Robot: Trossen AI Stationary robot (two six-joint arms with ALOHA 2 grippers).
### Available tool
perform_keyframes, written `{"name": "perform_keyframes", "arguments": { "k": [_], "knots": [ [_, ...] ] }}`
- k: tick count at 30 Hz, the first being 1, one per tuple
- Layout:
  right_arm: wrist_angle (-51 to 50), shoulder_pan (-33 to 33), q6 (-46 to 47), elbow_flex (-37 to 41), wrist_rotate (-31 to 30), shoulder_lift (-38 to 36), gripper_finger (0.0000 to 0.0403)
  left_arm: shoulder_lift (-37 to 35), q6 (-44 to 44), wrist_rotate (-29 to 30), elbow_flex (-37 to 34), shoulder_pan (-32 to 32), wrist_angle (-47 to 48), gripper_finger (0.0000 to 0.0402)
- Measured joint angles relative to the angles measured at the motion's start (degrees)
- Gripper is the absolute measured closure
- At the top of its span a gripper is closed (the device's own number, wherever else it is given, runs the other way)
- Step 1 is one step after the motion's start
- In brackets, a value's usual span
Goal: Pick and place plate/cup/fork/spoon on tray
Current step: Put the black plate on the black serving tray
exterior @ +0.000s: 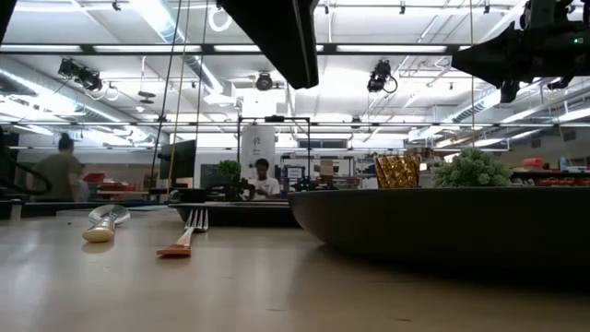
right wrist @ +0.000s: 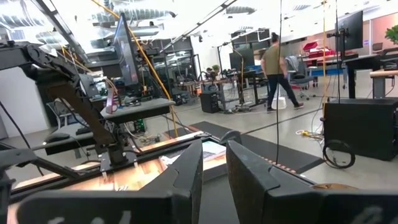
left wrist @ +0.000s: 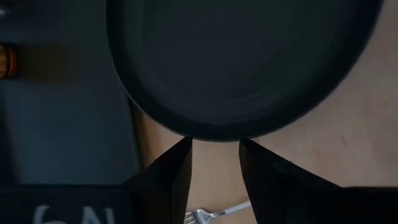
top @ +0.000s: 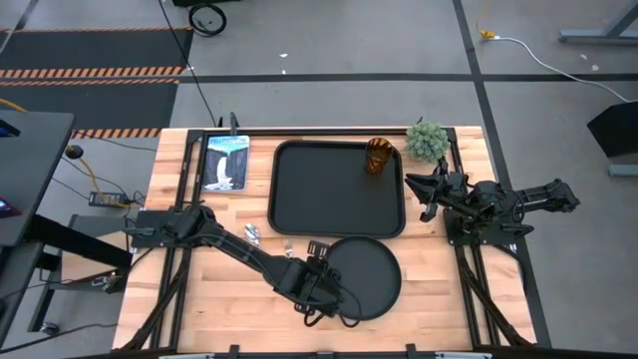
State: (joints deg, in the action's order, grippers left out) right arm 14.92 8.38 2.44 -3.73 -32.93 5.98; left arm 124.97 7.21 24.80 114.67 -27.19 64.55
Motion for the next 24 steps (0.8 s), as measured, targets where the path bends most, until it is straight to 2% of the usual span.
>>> {"name": "perform_keyframes", "arguments": {
  "k": [3, 9, 15, 18, 22, 24],
  "knots": [
    [0.02, 0.00, 0.00, 0.00, 0.00, 0.00, 0.0325, -0.17, 0.00, -0.50, -1.90, -0.02, -1.54, 0.0260],
    [0.01, -0.01, 0.00, 0.00, 0.00, 0.00, 0.0325, -2.66, 0.28, -2.53, -14.86, 0.04, -11.15, 0.0260],
    [0.00, 0.00, -0.01, 0.00, 0.00, 0.00, 0.0325, -8.91, 7.70, -2.99, -24.74, 2.22, -20.10, 0.0260],
    [0.00, 0.00, 0.00, 0.00, 0.00, 0.00, 0.0325, -10.60, 15.17, -3.19, -26.08, 4.27, -23.63, 0.0260],
    [0.02, 0.00, 0.00, 0.00, 0.01, 0.00, 0.0325, -10.79, 34.40, -4.81, -26.07, 8.05, -25.48, 0.0260],
    [-0.02, -0.02, 0.00, 0.00, 0.00, 0.00, 0.0325, -9.62, 40.41, -7.51, -26.05, 10.10, -26.89, 0.0260]
  ]
}}
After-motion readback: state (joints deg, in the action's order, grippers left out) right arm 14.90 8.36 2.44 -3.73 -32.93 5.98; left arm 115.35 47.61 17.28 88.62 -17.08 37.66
